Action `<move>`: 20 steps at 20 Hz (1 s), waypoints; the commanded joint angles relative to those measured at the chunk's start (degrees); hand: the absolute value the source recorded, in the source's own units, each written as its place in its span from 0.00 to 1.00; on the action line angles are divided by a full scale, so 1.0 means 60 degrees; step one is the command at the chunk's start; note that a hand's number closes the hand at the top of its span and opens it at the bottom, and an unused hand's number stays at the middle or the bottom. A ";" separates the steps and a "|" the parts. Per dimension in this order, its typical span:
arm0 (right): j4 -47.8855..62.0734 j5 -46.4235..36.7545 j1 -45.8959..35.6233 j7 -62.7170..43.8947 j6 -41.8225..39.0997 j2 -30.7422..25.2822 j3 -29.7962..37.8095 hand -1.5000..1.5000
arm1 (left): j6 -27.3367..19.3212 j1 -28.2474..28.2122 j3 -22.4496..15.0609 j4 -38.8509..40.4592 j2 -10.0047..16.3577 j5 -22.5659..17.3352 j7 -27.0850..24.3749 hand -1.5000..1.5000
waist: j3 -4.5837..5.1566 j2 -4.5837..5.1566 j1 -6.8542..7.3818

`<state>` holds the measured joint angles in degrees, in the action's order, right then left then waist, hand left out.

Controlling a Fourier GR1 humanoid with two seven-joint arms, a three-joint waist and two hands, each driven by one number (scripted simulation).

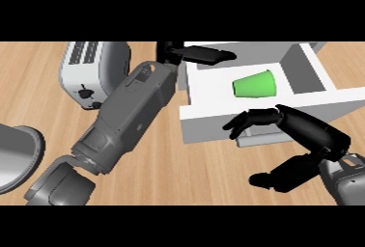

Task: Pick up the cup, place it into the drawer and close the drawer

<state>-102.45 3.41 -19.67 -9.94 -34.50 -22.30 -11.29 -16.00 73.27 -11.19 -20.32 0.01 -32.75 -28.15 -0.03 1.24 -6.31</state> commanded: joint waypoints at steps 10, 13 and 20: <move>0.4647 -0.5107 0.0035 0.2289 0.2394 0.0889 -0.2065 0.00 | 0.0837 -0.1611 0.0024 -0.1097 0.0004 -0.0494 -0.0744 0.00 | -0.0010 -0.0139 0.1515; 0.6689 -0.5284 -0.1361 0.2677 0.2263 0.0905 -0.1624 1.00 | 0.0703 -0.1574 0.0151 -0.1443 0.0315 -0.0491 -0.0354 0.00 | -0.0009 -0.0142 0.1585; 1.0211 -0.5555 -0.2842 0.4790 0.3857 0.1237 -0.0613 1.00 | 0.1301 -0.2627 0.0065 -0.2269 0.0688 -0.0549 -0.0320 0.00 | -0.0035 -0.0022 0.2030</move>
<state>-51.96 -29.65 -31.58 13.43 -15.01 -16.48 -17.89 -9.40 59.51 -10.60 -31.60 3.59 -35.81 -30.85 0.10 0.41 4.58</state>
